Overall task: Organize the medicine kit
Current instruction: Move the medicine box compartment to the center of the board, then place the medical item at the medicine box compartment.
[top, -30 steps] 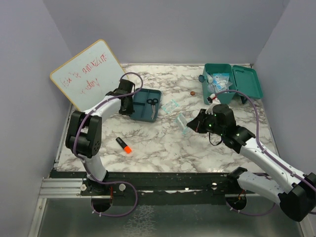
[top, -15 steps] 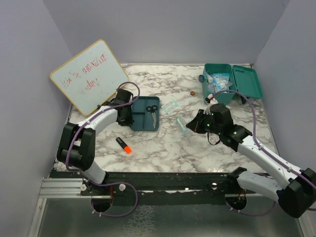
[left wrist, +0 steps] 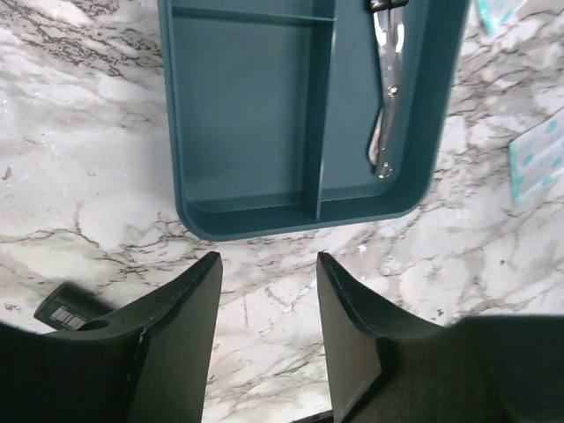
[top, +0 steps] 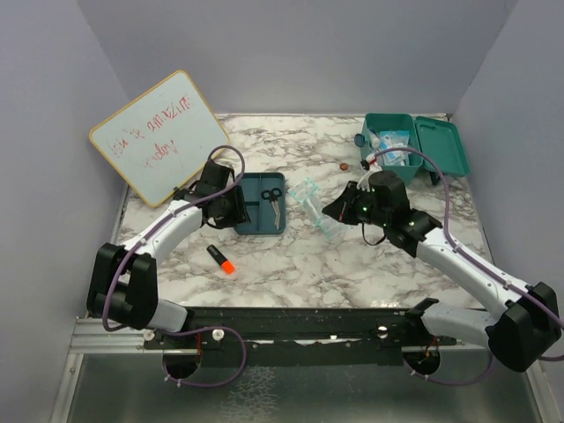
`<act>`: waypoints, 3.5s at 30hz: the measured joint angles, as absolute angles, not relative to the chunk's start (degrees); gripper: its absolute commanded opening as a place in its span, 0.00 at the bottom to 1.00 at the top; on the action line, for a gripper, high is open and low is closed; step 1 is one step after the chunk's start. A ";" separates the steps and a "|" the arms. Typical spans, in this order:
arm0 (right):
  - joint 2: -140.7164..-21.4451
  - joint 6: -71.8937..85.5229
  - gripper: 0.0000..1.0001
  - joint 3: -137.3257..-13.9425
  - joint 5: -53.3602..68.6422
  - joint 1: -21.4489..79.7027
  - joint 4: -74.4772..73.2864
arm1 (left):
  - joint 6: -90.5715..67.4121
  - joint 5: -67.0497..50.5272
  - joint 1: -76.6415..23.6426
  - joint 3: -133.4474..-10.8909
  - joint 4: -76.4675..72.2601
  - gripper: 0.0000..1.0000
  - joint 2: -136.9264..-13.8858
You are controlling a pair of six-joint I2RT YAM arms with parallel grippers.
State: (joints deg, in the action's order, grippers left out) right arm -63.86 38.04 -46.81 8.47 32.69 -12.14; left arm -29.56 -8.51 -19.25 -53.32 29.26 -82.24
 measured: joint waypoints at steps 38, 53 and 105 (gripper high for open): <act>-98.89 61.80 0.01 -58.13 4.58 46.11 13.54 | -31.55 -24.93 -0.97 -46.61 14.52 0.20 -87.77; -105.73 67.44 0.01 -60.90 -2.46 47.83 15.59 | -32.36 -31.79 -0.97 -45.78 12.16 0.17 -89.27; -113.06 74.65 0.01 -66.04 -8.25 52.18 10.44 | -31.83 -32.29 -0.97 -45.52 12.12 0.50 -86.46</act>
State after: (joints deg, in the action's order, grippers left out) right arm -113.06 74.65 -66.04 -8.25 52.18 10.44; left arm -31.83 -32.29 -0.97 -45.52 12.12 -86.46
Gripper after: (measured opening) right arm 0.015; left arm 0.495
